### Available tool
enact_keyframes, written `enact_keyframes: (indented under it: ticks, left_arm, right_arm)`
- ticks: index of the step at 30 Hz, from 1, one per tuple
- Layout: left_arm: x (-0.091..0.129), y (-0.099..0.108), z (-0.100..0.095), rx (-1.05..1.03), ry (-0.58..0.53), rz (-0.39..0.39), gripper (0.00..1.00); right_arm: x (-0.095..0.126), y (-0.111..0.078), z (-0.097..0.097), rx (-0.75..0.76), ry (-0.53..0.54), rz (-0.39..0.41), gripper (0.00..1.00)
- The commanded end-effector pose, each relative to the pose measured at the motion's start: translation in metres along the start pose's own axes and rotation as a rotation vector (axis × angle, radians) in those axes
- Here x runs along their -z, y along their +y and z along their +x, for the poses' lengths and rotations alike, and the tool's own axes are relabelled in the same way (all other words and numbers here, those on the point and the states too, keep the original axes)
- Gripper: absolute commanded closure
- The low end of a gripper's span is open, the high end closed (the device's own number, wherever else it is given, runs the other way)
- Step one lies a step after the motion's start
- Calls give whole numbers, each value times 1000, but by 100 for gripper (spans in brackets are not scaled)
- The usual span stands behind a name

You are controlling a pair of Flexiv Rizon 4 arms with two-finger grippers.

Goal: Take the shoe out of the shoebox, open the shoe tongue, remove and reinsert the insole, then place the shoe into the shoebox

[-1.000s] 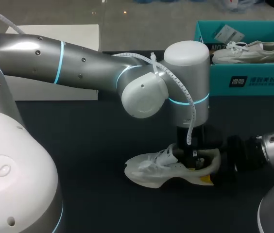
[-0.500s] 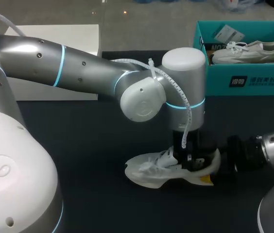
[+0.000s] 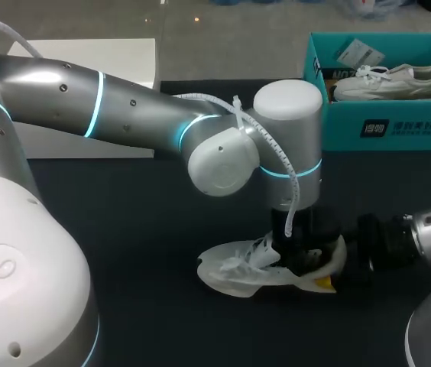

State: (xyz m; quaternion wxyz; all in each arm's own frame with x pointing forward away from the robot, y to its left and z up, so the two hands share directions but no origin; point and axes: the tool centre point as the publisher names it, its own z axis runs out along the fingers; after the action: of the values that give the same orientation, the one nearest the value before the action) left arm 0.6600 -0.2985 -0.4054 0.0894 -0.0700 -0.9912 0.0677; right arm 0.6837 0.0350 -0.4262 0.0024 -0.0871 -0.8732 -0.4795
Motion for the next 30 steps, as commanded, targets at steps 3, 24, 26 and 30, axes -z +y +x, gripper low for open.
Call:
enact_keyframes:
  ticks: [3,24,26,30]
  left_arm:
    - [-18,11,-7,22,-64,0,28]
    - [-36,22,-14,77,-146,0,100]
    - [-28,21,-13,92,-153,23,100]
    - [-6,18,-8,130,-136,113,100]
  right_arm:
    - [1,1,0,-1,-2,1,100]
    - [1,1,0,-1,-2,1,100]
    - [1,1,0,-1,-2,1,100]
    - [1,1,0,-1,-2,1,100]
